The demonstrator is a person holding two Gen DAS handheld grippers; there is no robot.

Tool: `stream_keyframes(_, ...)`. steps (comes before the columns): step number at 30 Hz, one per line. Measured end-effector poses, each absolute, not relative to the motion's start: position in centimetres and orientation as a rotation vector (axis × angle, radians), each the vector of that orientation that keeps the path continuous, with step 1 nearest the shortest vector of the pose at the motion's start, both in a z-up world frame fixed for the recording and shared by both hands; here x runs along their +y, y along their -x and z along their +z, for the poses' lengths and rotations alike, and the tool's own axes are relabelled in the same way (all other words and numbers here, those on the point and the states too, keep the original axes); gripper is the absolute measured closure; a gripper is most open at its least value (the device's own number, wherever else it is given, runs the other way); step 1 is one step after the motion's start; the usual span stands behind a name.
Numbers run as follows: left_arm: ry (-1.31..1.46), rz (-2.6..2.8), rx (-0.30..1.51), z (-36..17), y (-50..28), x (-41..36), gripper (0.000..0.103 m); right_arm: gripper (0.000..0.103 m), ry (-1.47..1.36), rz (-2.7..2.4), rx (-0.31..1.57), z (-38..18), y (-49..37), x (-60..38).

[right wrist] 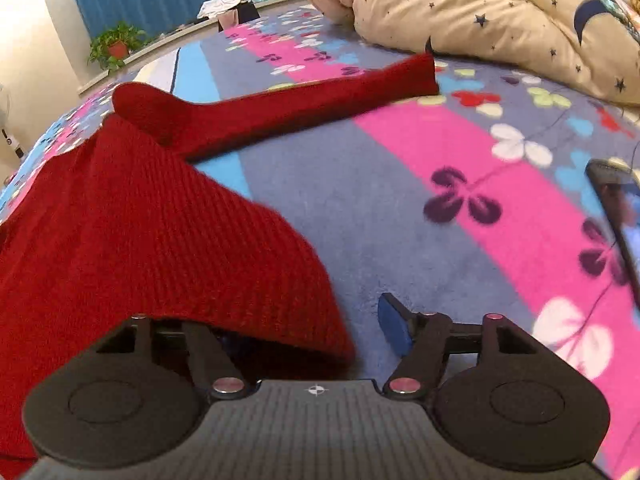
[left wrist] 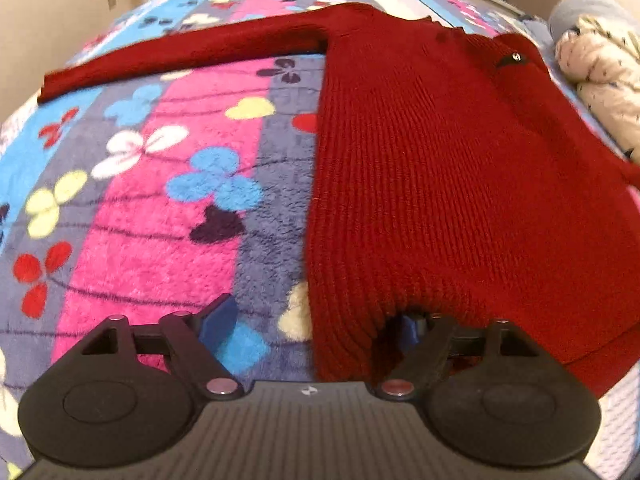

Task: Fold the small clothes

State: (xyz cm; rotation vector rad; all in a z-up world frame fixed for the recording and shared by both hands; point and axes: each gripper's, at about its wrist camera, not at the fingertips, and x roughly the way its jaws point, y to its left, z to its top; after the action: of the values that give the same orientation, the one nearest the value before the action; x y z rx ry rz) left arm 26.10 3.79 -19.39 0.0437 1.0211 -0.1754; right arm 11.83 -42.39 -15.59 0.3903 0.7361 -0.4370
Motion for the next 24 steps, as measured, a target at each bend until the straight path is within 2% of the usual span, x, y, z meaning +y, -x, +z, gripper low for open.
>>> stream_keyframes(1,-0.06,-0.178,1.019,-19.2,-26.0,3.4,0.03,0.036,-0.373,-0.434,0.727,-15.6,-11.8,-42.0)
stream_keyframes(2,-0.088,-0.216,1.009,-18.8,-25.7,2.9,0.071,0.085,-0.352,-0.399,0.72,-15.4,-11.9,-41.8)
stream_keyframes(3,-0.124,-0.265,1.01,-18.4,-25.4,2.2,0.094,0.096,-0.333,-0.362,0.74,-15.1,-12.2,-41.4)
stream_keyframes(6,-0.286,-0.261,0.93,-16.5,-23.7,0.4,0.094,0.096,-0.288,-0.356,0.725,-12.5,-12.1,-40.4)
stream_keyframes(13,-0.18,-0.169,0.764,-6.6,-20.2,5.6,0.097,0.097,-0.203,-0.233,0.576,-0.4,-7.3,-38.7)
stream_keyframes(16,-0.202,-0.143,0.741,-4.7,-17.3,8.0,0.097,0.097,-0.116,-0.21,0.559,2.3,-4.0,-36.7)
stream_keyframes(19,-0.175,-0.116,0.81,-6.5,-15.1,10.2,0.097,0.097,-0.113,-0.237,0.636,0.8,-1.7,-36.2)
stream_keyframes(22,-0.183,-0.106,0.937,-11.1,-14.7,10.7,0.096,0.096,-0.102,-0.233,0.795,-4.6,-0.6,-35.7)
stream_keyframes(23,-0.18,-0.102,0.999,-13.1,-14.9,10.8,0.095,0.096,-0.107,-0.226,0.915,-7.2,-1.0,-35.6)
stream_keyframes(24,-0.182,-0.08,1.088,-15.1,-15.4,11.0,0.093,0.086,-0.1,-0.235,1.015,-9.0,-1.2,-35.3)
